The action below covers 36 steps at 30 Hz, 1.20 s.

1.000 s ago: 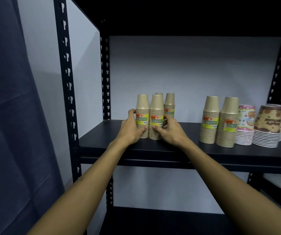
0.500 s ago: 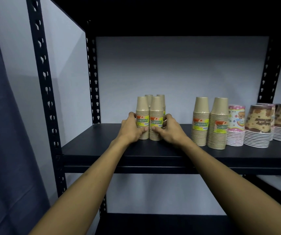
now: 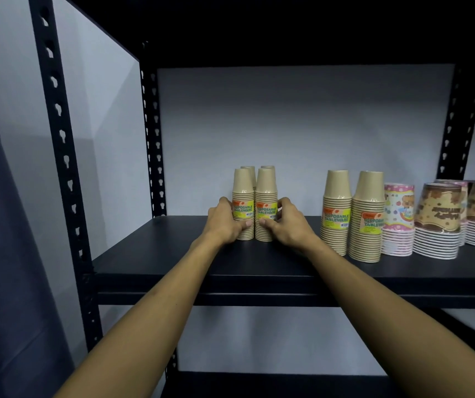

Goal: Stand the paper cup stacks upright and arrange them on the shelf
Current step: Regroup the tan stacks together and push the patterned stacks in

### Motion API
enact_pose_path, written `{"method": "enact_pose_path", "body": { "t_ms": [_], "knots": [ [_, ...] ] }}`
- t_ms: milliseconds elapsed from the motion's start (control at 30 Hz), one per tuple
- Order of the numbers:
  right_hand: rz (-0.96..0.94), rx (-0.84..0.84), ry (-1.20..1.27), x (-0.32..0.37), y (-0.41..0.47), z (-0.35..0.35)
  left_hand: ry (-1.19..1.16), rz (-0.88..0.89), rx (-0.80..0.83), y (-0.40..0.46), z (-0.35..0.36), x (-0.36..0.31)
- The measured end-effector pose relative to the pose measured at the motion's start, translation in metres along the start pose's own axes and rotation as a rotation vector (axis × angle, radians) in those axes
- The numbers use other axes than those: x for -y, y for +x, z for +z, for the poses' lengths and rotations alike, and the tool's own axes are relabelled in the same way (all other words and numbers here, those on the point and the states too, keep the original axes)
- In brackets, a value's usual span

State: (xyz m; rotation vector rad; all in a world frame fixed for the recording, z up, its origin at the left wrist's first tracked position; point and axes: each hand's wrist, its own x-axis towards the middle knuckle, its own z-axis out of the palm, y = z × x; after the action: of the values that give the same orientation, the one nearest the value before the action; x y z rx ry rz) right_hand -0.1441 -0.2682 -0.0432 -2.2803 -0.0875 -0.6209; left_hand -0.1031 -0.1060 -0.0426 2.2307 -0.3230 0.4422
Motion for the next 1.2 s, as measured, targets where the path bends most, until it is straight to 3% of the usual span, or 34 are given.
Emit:
{"method": "enact_pose_path", "body": {
  "t_ms": [1200],
  "knots": [
    [0.004, 0.006, -0.083, -0.014, 0.021, 0.007, 0.126, 0.042, 0.009, 0.017, 0.022, -0.001]
  ]
}}
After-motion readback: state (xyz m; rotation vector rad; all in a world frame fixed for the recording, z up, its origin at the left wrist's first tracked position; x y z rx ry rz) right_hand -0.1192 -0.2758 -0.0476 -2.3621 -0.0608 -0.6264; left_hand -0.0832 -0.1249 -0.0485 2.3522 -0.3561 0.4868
